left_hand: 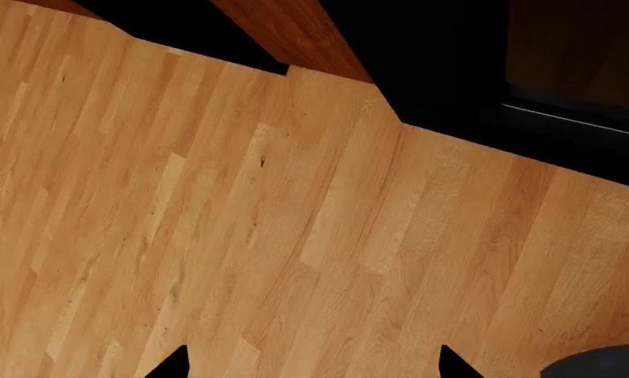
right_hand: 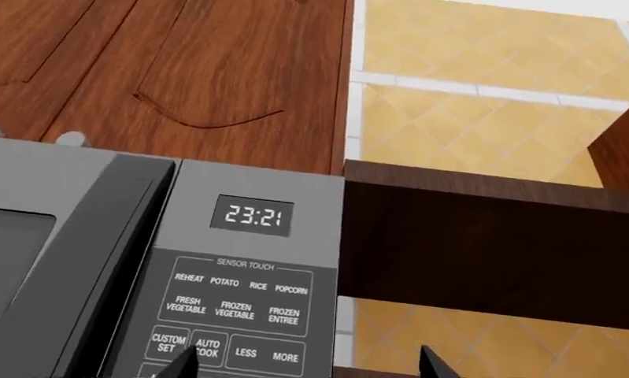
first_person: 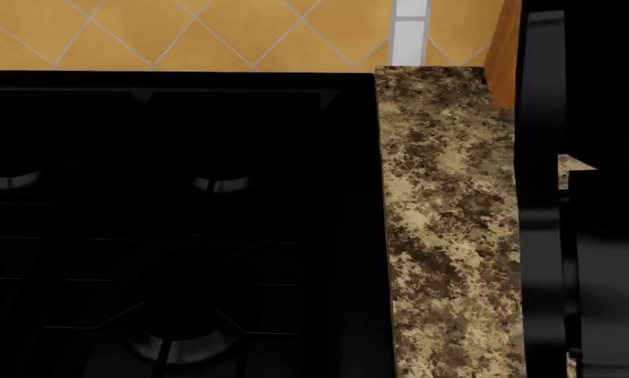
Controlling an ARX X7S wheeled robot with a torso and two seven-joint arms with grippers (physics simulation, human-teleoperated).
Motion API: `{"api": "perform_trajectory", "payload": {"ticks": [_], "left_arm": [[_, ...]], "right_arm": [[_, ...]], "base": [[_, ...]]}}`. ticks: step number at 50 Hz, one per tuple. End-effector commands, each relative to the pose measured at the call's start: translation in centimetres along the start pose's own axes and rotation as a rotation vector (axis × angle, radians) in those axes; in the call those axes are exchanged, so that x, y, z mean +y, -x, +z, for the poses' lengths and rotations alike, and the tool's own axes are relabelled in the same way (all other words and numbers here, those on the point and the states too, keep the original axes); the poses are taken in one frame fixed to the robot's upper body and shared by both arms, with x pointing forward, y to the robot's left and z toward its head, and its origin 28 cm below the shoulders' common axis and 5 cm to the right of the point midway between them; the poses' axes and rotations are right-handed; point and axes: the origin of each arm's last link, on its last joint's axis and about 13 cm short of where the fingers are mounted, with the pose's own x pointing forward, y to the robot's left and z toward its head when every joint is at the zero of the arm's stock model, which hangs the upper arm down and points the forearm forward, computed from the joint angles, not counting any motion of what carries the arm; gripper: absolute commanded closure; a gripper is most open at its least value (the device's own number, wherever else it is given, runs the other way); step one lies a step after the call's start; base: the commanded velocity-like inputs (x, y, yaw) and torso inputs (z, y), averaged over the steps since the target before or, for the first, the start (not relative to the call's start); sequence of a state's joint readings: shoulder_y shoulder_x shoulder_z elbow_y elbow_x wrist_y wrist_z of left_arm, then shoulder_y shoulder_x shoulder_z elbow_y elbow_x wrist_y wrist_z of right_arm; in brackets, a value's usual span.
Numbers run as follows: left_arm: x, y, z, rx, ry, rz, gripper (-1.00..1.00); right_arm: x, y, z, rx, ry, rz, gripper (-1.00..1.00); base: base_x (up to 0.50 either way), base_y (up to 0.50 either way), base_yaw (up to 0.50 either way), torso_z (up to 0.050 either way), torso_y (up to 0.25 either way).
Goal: Press the stop button on the microwave
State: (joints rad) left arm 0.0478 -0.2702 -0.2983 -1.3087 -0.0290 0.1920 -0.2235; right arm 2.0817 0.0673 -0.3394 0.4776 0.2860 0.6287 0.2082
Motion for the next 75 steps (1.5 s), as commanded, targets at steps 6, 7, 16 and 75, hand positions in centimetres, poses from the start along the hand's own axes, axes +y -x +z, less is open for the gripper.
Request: {"api": "perform_trajectory", "payload": {"ticks": [6, 7, 16, 75], "left_arm": [[0.0, 0.0, 0.0, 0.0, 0.0, 0.0, -1.0], [0.0, 0.0, 0.0, 0.0, 0.0, 0.0, -1.0], [0.0, 0.0, 0.0, 0.0, 0.0, 0.0, -1.0], [0.0, 0.0, 0.0, 0.0, 0.0, 0.0, -1.0]], "right_arm": [[0.3, 0.6, 2.4, -0.052, 0.0, 0.018, -1.0], [0.3, 0.6, 2.4, -0.051, 0.002, 0.019, -1.0], [0.4, 0.8, 1.7, -0.061, -0.003, 0.043, -1.0], [-0.2, 2.0, 1.7, -0.018, -0.004, -0.032, 1.0]], "base": [[0.0, 0.0, 0.0, 0.049, 0.125], [0.0, 0.0, 0.0, 0.049, 0.125], [0.32, 0.0, 0.0, 0.049, 0.125], [0.0, 0.06, 0.0, 0.013, 0.032]]}}
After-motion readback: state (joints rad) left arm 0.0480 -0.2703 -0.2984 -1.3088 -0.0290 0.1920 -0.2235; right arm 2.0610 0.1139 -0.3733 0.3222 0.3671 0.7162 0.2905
